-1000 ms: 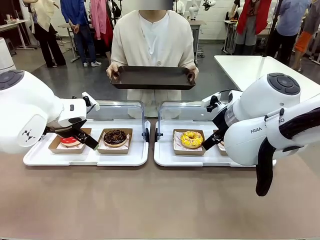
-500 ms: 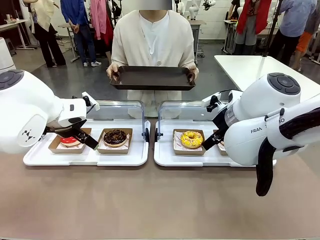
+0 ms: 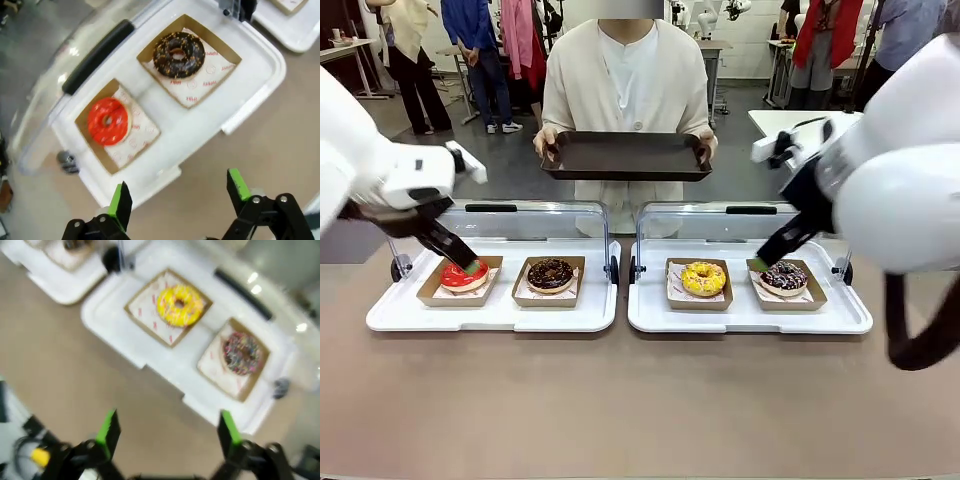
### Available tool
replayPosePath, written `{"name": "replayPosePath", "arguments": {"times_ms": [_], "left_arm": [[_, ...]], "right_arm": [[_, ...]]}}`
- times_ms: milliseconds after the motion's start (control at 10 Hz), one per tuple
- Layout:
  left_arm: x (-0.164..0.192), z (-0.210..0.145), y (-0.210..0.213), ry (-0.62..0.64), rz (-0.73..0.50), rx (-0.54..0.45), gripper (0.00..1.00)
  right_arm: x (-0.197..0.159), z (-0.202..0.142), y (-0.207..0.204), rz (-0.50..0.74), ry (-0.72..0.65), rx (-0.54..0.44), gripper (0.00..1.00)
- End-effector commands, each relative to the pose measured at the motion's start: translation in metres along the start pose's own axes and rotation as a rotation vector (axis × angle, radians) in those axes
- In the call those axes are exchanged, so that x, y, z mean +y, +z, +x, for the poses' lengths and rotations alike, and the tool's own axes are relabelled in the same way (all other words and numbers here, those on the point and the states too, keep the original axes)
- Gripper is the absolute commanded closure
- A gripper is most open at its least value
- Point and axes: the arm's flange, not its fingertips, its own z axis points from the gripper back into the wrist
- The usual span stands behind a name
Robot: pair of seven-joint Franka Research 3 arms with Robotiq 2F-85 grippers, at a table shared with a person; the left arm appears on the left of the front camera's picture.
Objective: Provide the desired donut to the person.
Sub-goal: Pick up and lift the Paper togo box containing the Donut pointed at by the person.
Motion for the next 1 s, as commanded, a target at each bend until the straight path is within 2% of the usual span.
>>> {"name": "replayPosePath", "arguments": {"times_ms": [0,100,300,400,500,900], "left_arm": [[0.011,0.019,0.051,-0.019,0.018,0.034,0.0],[0.014,0.026,0.074,-0.011,0.03,0.015,0.0],[0.02,0.036,0.1,0.01,0.054,-0.008,0.0],[0.025,0.038,0.102,0.025,0.062,-0.035,0.0],[0.016,0.032,0.105,0.011,0.022,-0.017,0.0],[0.016,0.032,0.105,0.011,0.022,-0.017,0.0]], "right_arm": [[-0.013,0.003,0.042,0.024,-0.017,0.093,0.0],[-0.016,0.012,0.061,0.009,-0.025,0.125,0.0],[-0.014,0.023,0.094,-0.03,-0.032,0.126,0.0],[-0.011,0.027,0.098,-0.035,-0.016,0.122,0.0],[-0.014,0.011,0.091,0.008,-0.032,0.105,0.0],[-0.014,0.011,0.091,0.008,-0.032,0.105,0.0]]}}
